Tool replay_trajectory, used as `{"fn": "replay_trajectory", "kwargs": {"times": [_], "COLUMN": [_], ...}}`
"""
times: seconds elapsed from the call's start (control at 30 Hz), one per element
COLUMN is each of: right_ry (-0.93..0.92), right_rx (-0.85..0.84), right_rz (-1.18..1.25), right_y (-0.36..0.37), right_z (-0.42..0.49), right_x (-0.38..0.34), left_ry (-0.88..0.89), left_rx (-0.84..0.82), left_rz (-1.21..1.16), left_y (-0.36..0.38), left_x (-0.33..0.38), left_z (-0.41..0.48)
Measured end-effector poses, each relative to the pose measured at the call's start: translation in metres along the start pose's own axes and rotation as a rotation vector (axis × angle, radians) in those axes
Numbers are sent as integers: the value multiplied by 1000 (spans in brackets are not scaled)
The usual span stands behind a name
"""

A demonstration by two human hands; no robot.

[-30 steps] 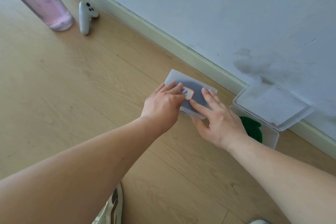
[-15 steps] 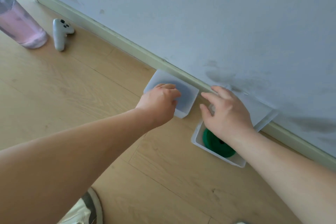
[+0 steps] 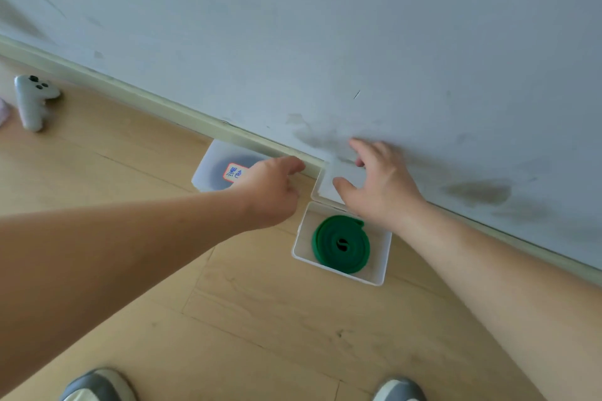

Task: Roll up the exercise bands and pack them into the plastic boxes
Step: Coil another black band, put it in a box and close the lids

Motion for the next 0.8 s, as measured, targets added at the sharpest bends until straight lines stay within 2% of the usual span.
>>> {"fn": "replay_trajectory", "kwargs": {"times": [0.1, 0.2, 0.33, 0.43, 0.6, 0.67, 0.8], "right_ry": [-6, 76, 22, 20, -38, -40, -14], "right_rx": [25, -82, -131, -171, -115, -91, -79], "right_rz": [41, 29, -29, -51, -94, -104, -141], "right_y": [3, 34, 66, 82, 97, 101, 102], "right_z": [-11, -33, -63, -80, -86, -79, -43], "right_x": [7, 32, 63, 80, 90, 88, 74], "left_ry": [31, 63, 181, 260, 446, 441, 364], "left_rx": [102, 150, 100, -13, -79, -24, 249], "left_rz": [-54, -96, -50, 73, 289, 256, 196], "left_y": [6, 18, 53, 88, 115, 107, 63], "left_x": [6, 11, 13, 9, 8, 8, -1], "left_z": [-6, -13, -23, -28, -40, -36, -24]}}
Point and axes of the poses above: each hand's wrist, its own z-axis towards the middle knuckle, its own y-axis out of the palm, x = y × z, the point moved 9 cm from there along z, towards the middle knuckle, and after that the axes turned 15 degrees about z, right-handed, at the moved point
